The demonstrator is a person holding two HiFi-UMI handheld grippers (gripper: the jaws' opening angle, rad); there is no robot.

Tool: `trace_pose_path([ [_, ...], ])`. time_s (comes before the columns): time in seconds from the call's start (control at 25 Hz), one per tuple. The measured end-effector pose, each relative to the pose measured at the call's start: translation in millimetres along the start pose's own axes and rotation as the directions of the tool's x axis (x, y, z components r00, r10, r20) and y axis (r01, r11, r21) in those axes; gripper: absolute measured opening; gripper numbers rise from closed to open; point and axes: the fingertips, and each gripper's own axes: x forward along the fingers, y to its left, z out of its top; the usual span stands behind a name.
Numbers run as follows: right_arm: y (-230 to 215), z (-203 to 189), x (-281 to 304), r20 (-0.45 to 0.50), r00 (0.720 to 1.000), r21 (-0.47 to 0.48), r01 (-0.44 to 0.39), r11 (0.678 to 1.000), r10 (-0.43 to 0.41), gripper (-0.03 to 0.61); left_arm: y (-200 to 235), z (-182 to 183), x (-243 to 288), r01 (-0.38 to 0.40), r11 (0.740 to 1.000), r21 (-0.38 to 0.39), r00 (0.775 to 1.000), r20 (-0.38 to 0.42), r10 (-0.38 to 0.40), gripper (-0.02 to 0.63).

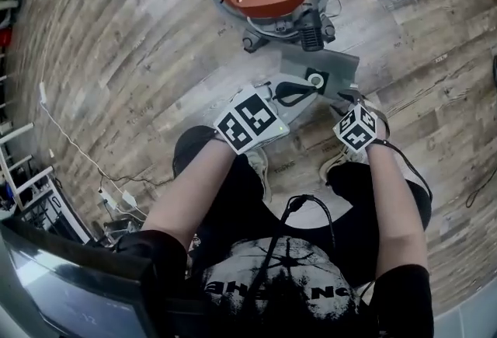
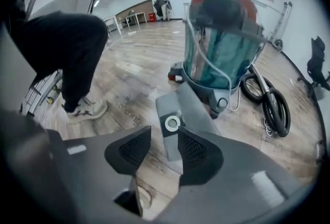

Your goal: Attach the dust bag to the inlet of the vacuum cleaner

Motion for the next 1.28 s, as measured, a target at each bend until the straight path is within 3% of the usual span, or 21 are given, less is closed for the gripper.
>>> trace_pose_path([
  [0.24, -13.8, -64.1, 106.1, -0.120, 0.993, -0.073, 0.013, 0.997, -0.022, 0.206, 35.0, -68.0, 52.5, 0.026, 0.998, 0.054, 0.999, -0.040, -0.024, 0.000],
  [0.56, -18.7, -113.4, 179.4, -0.239, 0.970, -0.142, 0.001, 0.990, -0.036, 0.231, 49.3, -101.2, 64.1, 0.006, 1.000, 0.009, 0.998, -0.057, -0.006, 0.000],
  [0.64, -22.5, -114.1, 183.1, -0.246, 0.968, -0.160, 0.015, 0.987, -0.055, 0.210, 50.2, -104.9, 61.8, 0.003, 1.000, 0.000, 0.998, -0.063, -0.003, 0.000],
  [0.8, -23.5, -113.3, 188.7, -0.258, 0.964, -0.190, 0.021, 0.982, -0.070, 0.105, 52.7, -114.4, 58.7, -0.008, 1.000, 0.001, 0.997, -0.083, 0.008, 0.000],
  [1.0, -20.8, -115.2, 190.4, -0.274, 0.960, -0.190, 0.010, 0.982, -0.063, 0.020, 53.3, -113.1, 59.3, 0.004, 1.000, -0.002, 0.998, -0.060, -0.004, 0.000],
  [1.12, -20.2, -109.6, 183.9, -0.266, 0.963, -0.194, 0.002, 0.981, -0.054, 0.009, 54.9, -115.9, 56.6, 0.003, 1.000, 0.007, 0.998, -0.067, -0.002, 0.000],
  [1.28, -22.8, -96.0, 162.2, -0.241, 0.970, -0.191, -0.013, 0.981, -0.034, 0.008, 55.5, -121.9, 57.5, 0.006, 0.997, 0.078, 0.995, -0.098, 0.002, 0.002],
])
